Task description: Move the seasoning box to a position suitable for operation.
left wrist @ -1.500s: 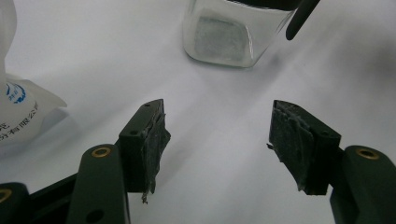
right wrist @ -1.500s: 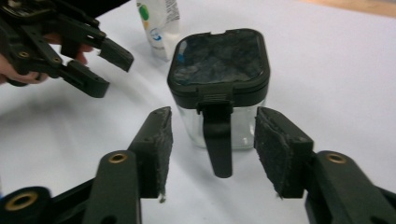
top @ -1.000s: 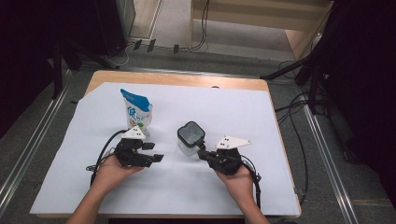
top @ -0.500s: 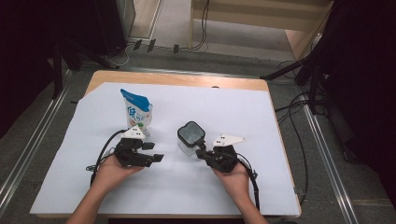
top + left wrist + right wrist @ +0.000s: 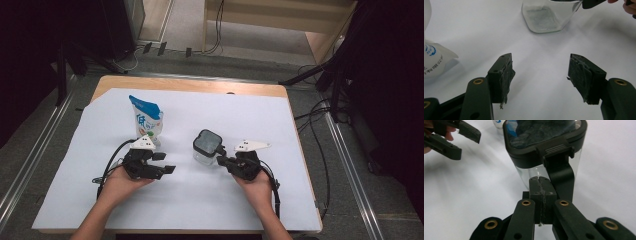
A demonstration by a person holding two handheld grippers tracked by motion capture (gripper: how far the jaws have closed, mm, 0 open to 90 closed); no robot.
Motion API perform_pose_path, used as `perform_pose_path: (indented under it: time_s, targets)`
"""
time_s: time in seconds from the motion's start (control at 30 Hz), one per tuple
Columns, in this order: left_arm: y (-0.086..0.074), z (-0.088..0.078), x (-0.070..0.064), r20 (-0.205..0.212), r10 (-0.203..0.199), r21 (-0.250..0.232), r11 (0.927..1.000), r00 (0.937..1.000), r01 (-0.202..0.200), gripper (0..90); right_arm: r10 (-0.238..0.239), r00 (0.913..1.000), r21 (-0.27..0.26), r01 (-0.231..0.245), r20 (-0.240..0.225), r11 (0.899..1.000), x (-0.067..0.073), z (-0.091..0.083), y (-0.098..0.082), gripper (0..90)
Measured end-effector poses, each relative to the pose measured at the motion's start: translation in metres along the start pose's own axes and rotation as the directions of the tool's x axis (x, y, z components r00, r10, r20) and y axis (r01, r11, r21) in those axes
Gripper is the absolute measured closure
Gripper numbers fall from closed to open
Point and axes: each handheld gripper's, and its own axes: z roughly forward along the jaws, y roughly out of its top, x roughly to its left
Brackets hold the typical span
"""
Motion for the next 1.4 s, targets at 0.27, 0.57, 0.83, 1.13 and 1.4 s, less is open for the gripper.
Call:
perform_pose_path:
  time_s: [0.27, 0.57, 0.83, 1.13, 1.4]
  targets:
    - [-0.001, 0.002, -0.001, 0.003, 0.009, -0.008, 0.9999, 1.0, -0.009, 37.1, 0.033, 0.9993, -0.015, -0.033, 0.015, 0.999, -0.012, -0.004, 0.003, 90.0]
    - [0.011, 0.008, 0.0, 0.048, 0.012, -0.041, 0.9991, 0.9988, -0.01, 42.0, 0.049, 0.9984, -0.007, -0.049, 0.03, 0.999, -0.023, -0.003, 0.007, 90.0]
    - [0.042, 0.017, -0.001, 0.083, 0.048, -0.055, 0.9975, 0.9953, -0.044, 49.7, 0.07, 0.9972, 0.0, -0.07, 0.028, 0.998, -0.037, -0.002, 0.014, 90.0]
    - [0.067, 0.031, 0.003, 0.112, 0.132, -0.04, 0.991, 0.985, -0.128, 34.2, 0.069, 0.9969, 0.019, -0.07, 0.037, 0.997, -0.046, -0.003, 0.019, 90.0]
    - [0.066, 0.042, 0.004, 0.137, 0.129, -0.043, 0.9913, 0.9821, -0.124, 24.5, 0.077, 0.9965, 0.014, -0.077, 0.033, 0.997, -0.051, 0.0, 0.019, 88.6]
